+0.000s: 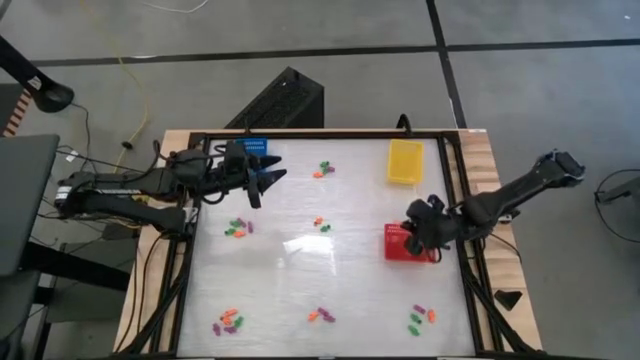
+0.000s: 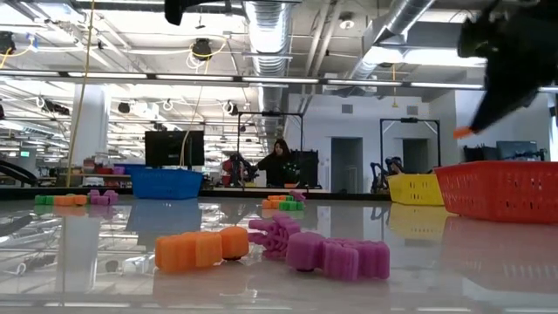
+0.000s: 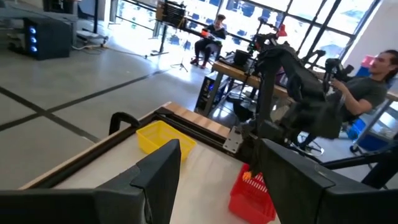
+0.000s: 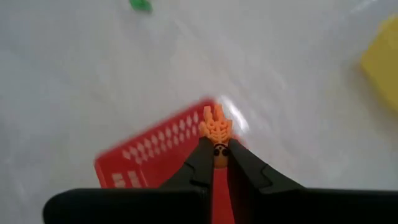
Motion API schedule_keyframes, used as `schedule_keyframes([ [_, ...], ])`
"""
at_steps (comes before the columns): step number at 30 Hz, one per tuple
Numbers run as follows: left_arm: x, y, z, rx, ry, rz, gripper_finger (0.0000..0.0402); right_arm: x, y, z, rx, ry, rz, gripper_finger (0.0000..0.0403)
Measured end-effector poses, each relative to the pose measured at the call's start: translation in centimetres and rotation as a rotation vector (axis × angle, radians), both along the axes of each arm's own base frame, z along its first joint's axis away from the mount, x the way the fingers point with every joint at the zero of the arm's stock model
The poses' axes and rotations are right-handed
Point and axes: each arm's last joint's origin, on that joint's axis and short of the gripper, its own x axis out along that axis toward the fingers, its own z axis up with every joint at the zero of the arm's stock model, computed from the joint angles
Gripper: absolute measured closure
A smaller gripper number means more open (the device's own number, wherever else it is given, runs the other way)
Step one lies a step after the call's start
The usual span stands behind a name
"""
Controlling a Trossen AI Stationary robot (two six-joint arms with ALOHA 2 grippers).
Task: Sort Halloween decoration
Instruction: Put the orange skeleton toy into the red bin
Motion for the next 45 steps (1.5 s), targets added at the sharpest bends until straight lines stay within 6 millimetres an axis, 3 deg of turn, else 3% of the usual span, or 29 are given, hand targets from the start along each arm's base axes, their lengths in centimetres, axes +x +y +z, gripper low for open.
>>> schedule_keyframes([
  [10, 0.0, 0.2, 0.0, -0.024, -0.008, -0.034, 0.0196, 0.1, 2.2, -4.3, 0.018, 0.244, -0.027, 0.0352],
  [12, 0.0, 0.3, 0.0, -0.025, -0.007, -0.033, 0.0196, 0.1, 2.3, -4.4, 0.024, 0.247, -0.048, 0.0323],
  [17, 0.0, 0.2, 0.0, -0.028, -0.008, -0.042, 0.0196, -0.1, 2.5, -4.1, 0.078, 0.2, -0.122, 0.0198],
  [21, 0.0, 0.2, 0.0, -0.037, -0.01, -0.048, 0.0196, -1.0, 3.3, -3.3, 0.159, 0.108, -0.168, 0.0154],
  [26, 0.0, 0.2, -0.1, -0.038, -0.001, -0.066, 0.0196, -2.7, 5.9, -1.4, 0.239, -0.06, -0.155, 0.0163],
  [30, 0.1, 0.2, -0.3, -0.04, 0.014, -0.067, 0.0196, -4.0, 8.9, -1.0, 0.349, -0.113, -0.059, 0.0183],
  [34, 0.1, 0.2, -0.4, -0.041, 0.031, -0.067, 0.0196, -5.0, 12.0, -1.8, 0.436, -0.079, -0.056, 0.0203],
  [40, 0.1, 0.2, -0.4, -0.038, 0.031, -0.069, 0.0196, -6.1, 15.6, -4.4, 0.475, 0.059, -0.216, 0.0227],
  [45, 0.1, 0.1, -0.4, -0.037, 0.032, -0.076, 0.0196, -5.6, 18.9, -6.1, 0.517, 0.154, -0.23, 0.0224],
])
